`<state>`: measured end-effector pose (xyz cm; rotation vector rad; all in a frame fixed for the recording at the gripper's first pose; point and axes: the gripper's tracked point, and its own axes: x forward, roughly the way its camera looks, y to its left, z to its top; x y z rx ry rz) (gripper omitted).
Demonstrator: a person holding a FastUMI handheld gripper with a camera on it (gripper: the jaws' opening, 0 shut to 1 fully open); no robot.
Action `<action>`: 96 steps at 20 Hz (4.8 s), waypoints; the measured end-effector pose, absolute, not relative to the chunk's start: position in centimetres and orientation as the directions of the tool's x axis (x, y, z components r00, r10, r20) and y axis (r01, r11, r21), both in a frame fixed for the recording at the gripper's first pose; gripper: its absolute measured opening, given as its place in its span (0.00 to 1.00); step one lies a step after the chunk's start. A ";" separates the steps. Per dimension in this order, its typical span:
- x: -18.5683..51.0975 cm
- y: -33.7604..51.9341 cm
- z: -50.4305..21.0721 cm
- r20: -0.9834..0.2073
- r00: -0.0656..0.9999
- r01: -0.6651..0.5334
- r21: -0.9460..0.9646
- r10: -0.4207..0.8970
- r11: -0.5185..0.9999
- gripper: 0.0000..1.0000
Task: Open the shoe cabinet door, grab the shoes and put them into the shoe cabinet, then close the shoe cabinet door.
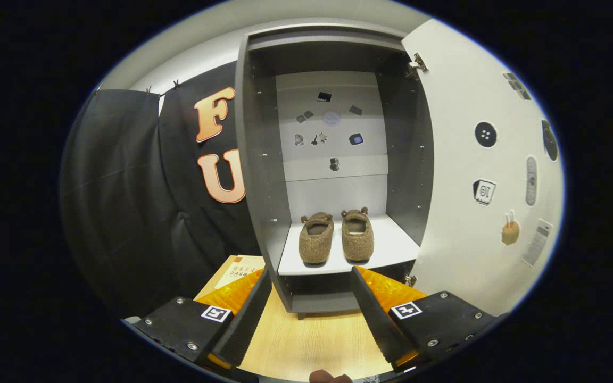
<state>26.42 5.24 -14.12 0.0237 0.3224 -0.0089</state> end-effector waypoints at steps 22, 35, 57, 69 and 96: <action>4.3 -13.7 -8.1 -0.193 0.971 -0.138 0.041 0.143 0.990 0.94; 6.0 -26.1 -7.8 -0.160 0.987 0.002 0.051 0.006 0.999 0.94; 11.5 -13.8 -9.6 -0.238 0.971 0.011 -0.058 -0.024 0.998 0.91; 17.7 -1.4 -9.6 -0.248 0.969 -0.025 -0.014 0.021 1.000 0.92; 33.0 8.2 -12.0 -0.254 0.958 -0.132 0.023 0.134 0.991 0.93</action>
